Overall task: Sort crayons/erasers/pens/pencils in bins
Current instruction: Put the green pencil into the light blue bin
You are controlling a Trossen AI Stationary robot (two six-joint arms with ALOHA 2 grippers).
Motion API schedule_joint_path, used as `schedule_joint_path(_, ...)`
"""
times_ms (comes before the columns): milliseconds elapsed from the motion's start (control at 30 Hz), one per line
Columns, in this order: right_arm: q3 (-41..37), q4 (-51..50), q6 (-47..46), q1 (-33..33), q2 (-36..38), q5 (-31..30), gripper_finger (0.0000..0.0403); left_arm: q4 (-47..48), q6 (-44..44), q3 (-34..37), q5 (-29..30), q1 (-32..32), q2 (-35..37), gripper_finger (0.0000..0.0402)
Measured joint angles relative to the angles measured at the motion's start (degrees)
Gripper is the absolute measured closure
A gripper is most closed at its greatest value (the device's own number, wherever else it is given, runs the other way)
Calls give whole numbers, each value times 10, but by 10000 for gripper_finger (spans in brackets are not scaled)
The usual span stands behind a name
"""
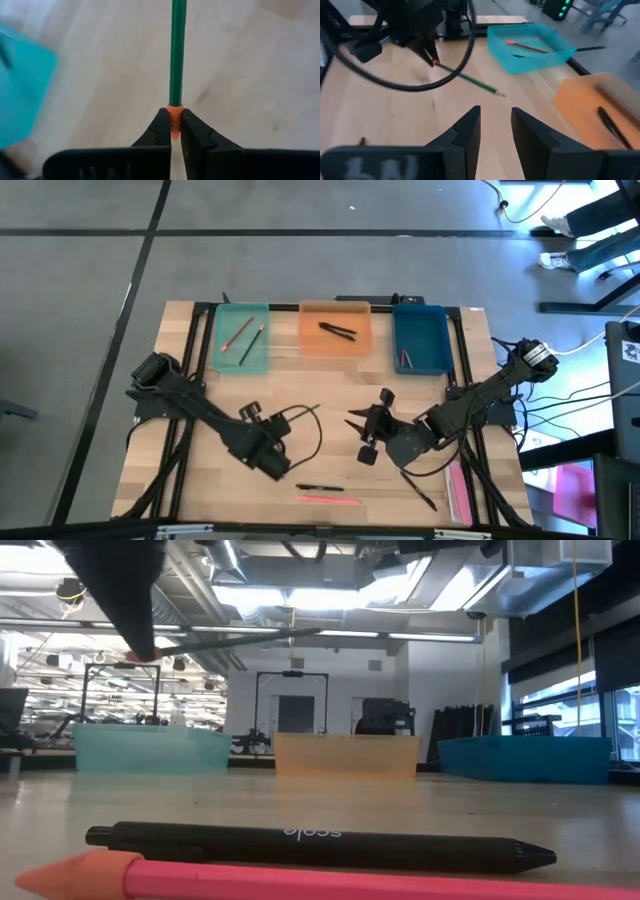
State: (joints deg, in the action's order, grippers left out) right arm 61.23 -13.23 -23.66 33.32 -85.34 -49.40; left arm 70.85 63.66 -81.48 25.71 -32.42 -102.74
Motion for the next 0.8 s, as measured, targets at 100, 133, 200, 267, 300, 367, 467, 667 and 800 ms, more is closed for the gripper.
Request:
schedule_joint_path(100, 0, -22, -3, -1, 0, -11, 289, 38, -11, -4, -1, 26, 0, 396)
schedule_joint_path(133, 0, -32, -5, -1, 0, -11, 289, 52, -12, -5, -1, 35, 0, 396)
schedule_joint_path(200, 0, -49, -18, -1, 0, -12, 289, 79, -13, -5, -1, 52, 0, 396)
schedule_joint_path(267, 0, -68, -34, -1, 0, -11, 289, 108, -15, -5, -1, 69, 4, 396)
schedule_joint_path(300, 0, -75, -43, -1, 0, -11, 289, 122, -18, -5, 3, 78, 6, 396)
schedule_joint_path(367, 0, -90, -60, -1, 0, -11, 289, 143, -28, -5, 12, 96, 15, 396)
schedule_joint_path(467, 0, -102, -75, -1, 0, -11, 289, 177, -29, -5, 30, 127, 34, 396)
schedule_joint_path(667, 0, -112, -74, -1, 0, -11, 289, 192, -57, -2, 40, 200, 75, 396)
schedule_joint_path(800, 0, -115, -73, -3, 0, -19, 289, 192, -94, -2, 46, 251, 84, 394)
